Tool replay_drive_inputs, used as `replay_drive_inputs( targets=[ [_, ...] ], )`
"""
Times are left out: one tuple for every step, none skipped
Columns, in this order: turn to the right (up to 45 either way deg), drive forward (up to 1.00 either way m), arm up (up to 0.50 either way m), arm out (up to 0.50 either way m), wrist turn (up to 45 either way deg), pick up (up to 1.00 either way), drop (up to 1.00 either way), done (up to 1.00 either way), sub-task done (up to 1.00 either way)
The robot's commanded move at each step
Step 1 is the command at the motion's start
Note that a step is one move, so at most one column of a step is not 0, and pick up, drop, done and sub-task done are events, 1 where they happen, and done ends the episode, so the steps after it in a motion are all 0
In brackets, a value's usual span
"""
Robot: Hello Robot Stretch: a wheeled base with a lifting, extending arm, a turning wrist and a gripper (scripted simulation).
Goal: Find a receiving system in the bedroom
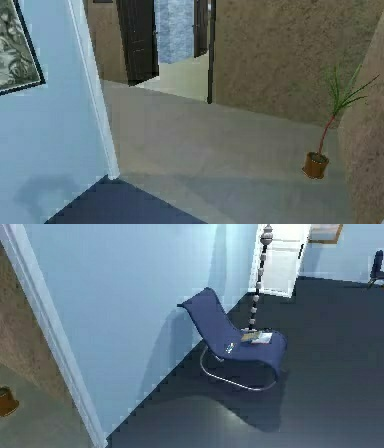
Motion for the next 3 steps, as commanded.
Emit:
replay_drive_inputs(
  targets=[
    [0.0, 1.0, 0.0, 0.0, 0.0, 0.0, 0.0, 0.0, 0.0],
    [0.0, 0.5, 0.0, 0.0, 0.0, 0.0, 0.0, 0.0, 0.0],
    [-9.0, 0.0, 0.0, 0.0, 0.0, 0.0, 0.0, 0.0, 0.0]
  ],
)
